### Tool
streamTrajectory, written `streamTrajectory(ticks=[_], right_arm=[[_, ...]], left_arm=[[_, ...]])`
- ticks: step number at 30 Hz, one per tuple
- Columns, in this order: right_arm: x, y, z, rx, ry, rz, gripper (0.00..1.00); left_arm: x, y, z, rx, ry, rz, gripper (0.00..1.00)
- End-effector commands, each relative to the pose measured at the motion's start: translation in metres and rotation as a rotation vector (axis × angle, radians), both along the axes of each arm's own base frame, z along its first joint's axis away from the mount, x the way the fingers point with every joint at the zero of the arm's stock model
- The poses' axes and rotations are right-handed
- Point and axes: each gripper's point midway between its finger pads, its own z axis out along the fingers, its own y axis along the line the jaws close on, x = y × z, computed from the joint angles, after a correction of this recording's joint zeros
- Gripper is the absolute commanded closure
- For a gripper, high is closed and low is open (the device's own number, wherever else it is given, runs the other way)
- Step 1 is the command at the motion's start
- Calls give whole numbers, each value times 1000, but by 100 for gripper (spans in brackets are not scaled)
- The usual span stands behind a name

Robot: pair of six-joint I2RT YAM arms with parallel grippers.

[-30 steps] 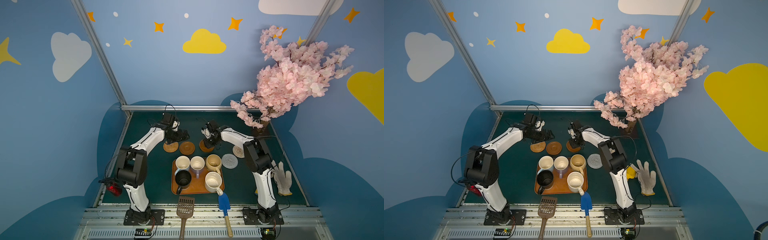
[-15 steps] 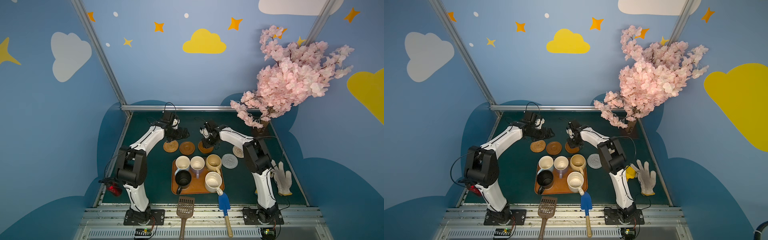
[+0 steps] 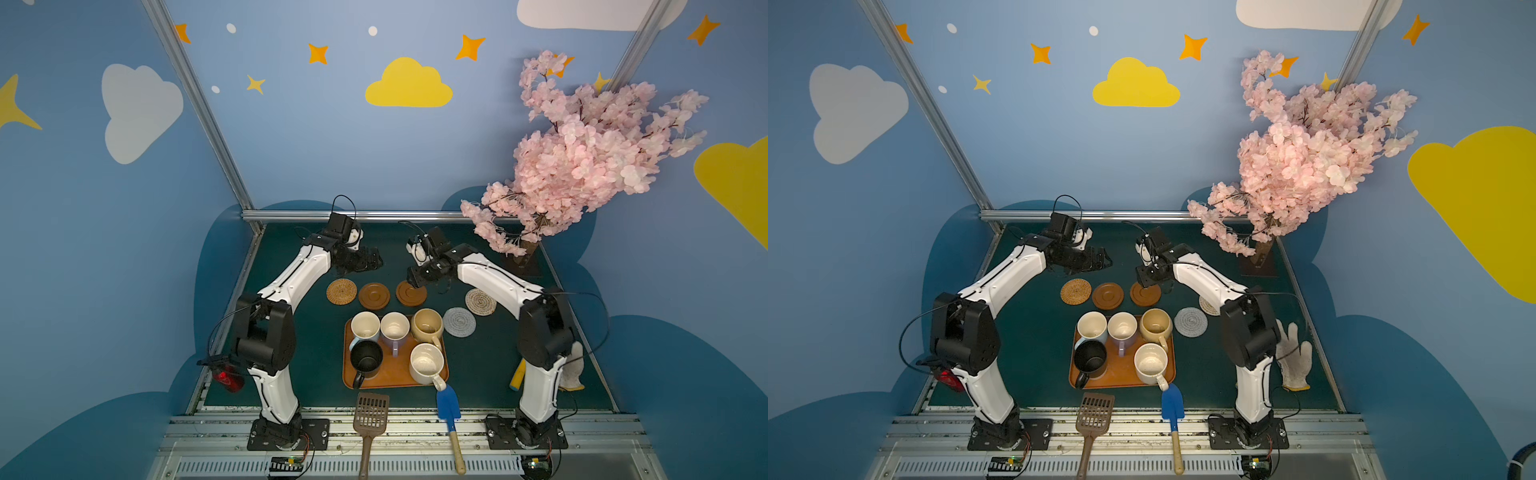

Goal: Place cups on coasters
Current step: Move the coaster to the center of the table.

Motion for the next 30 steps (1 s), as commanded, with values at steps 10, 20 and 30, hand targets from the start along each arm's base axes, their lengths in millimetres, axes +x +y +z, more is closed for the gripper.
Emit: streamTrajectory(ticks=[10,20,30], right_arm=[[-56,-110,28,73,53,-285,20],[-86,-187,-41,-39,195,-474,37],[-104,-146,-91,17,360,-388,55]], left_arm=[[-54,-106,49,-2,-68,-370,1],[-74,-171,32,78,-51,-541,3],[-69,-185,26,95,-40,-526,3]])
